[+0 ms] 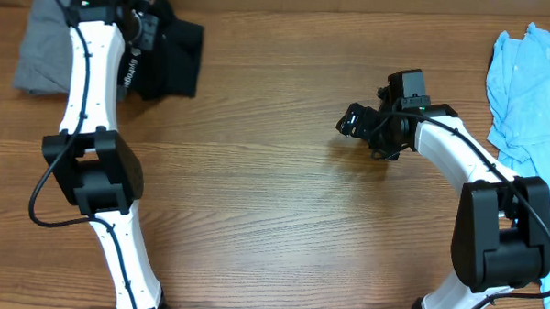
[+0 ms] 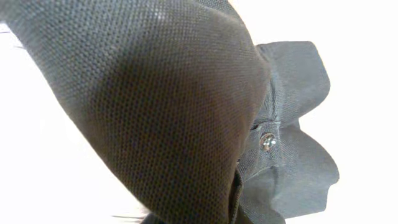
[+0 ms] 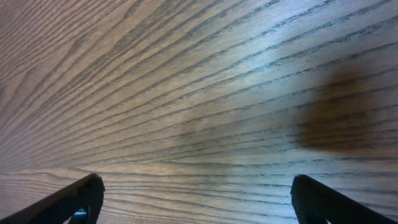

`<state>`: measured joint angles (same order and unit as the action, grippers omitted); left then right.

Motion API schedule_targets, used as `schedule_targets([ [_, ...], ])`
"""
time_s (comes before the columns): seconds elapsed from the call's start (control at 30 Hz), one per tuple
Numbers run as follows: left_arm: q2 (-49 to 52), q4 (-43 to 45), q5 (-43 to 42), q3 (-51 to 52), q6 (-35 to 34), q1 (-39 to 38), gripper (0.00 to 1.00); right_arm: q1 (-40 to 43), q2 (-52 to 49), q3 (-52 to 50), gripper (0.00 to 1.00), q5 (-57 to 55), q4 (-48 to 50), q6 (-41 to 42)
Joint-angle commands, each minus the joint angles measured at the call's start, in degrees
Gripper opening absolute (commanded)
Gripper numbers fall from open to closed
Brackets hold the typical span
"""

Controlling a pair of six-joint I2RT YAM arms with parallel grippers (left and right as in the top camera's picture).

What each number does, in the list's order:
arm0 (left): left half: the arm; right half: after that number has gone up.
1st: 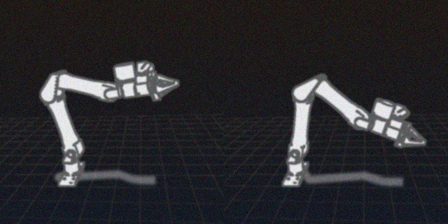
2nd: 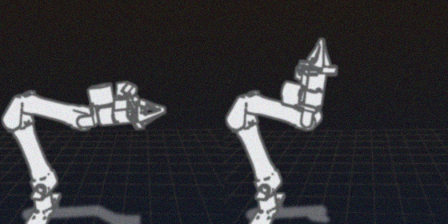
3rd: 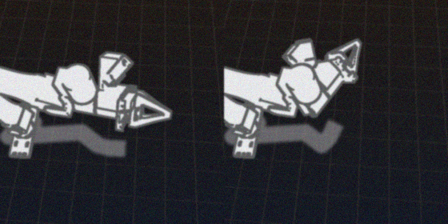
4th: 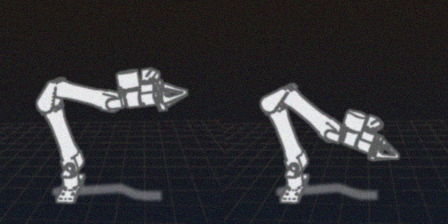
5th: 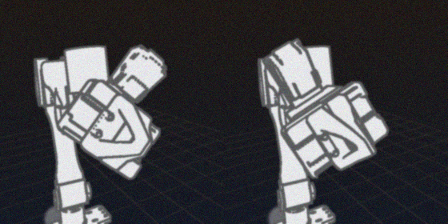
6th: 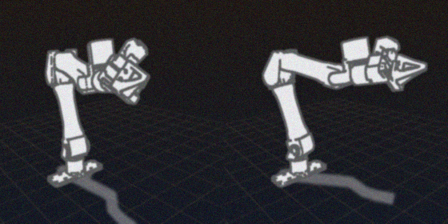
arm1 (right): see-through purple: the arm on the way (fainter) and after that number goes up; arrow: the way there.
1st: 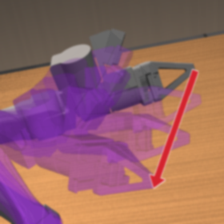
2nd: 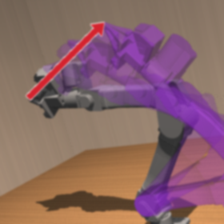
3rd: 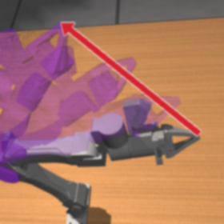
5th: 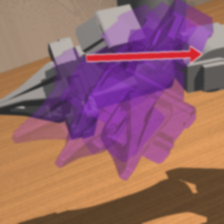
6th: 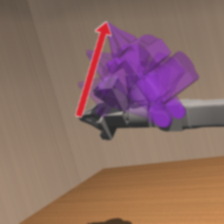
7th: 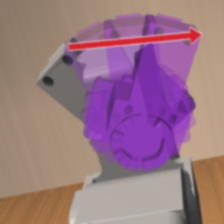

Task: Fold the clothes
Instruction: 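Carry the black bundle up-left onto the grey folded stack, then lower the black bundle onto the grey stack and open the left gripper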

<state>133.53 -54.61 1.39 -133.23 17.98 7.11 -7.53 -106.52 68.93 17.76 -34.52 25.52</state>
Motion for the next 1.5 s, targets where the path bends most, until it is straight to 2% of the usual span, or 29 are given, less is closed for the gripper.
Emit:
schedule_targets([
  [0.0,0.3,0.6,0.7,-4.1,-1.0,1.4,0.04,0.1,-0.3,-0.3,1.0,-0.2,0.0,0.5],
  [0.57,0.3,2.6,0.5,-7.7,-0.4,7.6,0.04,0.1,-0.3,-0.3,1.0,-0.1,-1.0,0.5],
  [0.93,0.9,6.5,-6.0,-7.5,0.5,14.0,0.04,0.1,-0.3,-0.3,1.0,-0.1,-2.2,0.5],
  [1.23,6.2,12.7,-5.6,-7.5,0.4,15.9,0.08,0.1,-0.3,-0.3,1.0,-0.1,-2.6,1.4],
  [1.47,9.5,17.3,0.7,-7.5,0.0,16.9,0.13,0.1,-0.3,-0.3,1.0,-0.1,-4.2,1.3],
])
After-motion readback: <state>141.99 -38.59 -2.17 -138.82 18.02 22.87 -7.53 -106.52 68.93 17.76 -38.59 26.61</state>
